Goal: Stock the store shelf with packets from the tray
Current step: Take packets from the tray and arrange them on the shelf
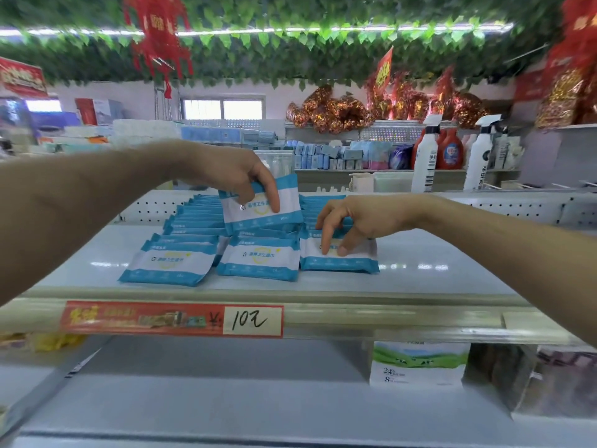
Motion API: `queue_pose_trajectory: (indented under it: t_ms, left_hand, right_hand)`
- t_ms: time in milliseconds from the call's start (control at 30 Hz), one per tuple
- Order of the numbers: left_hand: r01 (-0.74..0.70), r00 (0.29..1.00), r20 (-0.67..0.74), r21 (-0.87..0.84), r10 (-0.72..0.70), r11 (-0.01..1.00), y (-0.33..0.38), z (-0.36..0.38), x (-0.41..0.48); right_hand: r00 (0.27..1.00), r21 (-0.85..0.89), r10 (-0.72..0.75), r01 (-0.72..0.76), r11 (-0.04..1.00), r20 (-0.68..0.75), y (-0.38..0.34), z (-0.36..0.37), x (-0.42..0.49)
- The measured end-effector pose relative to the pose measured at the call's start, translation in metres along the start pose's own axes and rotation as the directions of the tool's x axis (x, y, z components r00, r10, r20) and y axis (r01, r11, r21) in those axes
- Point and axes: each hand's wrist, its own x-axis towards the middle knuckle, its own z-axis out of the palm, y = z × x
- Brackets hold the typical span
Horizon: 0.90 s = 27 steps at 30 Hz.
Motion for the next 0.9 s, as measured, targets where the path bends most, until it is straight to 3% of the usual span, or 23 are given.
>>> queue_pose_trajectory:
  t_ms: [167,400,633,900]
  left_hand:
    - [0.000,1.000,-0.019,0.005,0.000,1.000,0.006,-0.005,0.000]
    - [-0.003,1.000,0.004,-0.183,0.004,0.983,0.020,-0.006,-0.001]
    - [-0.003,0.976,0.199,-0.394,0.088,0.919,0.038,0.009,0.021]
    - [-0.074,0.925,0.324,-0.351,0.196,0.934,0.060,0.039,0.054]
  right_hand:
    - [0.999,0.016,-0.026,0.027,1.000,-0.041,0.010,-0.002,-0.001]
    - [0.985,0.097,-0.005,0.022,0.995,-0.173,0.032,-0.010,-0.016]
    - [0.911,0.122,0.064,-0.016,0.992,-0.406,0.058,-0.018,-0.042]
    - [0.884,0.134,0.102,-0.045,0.990,-0.456,0.072,-0.012,-0.064]
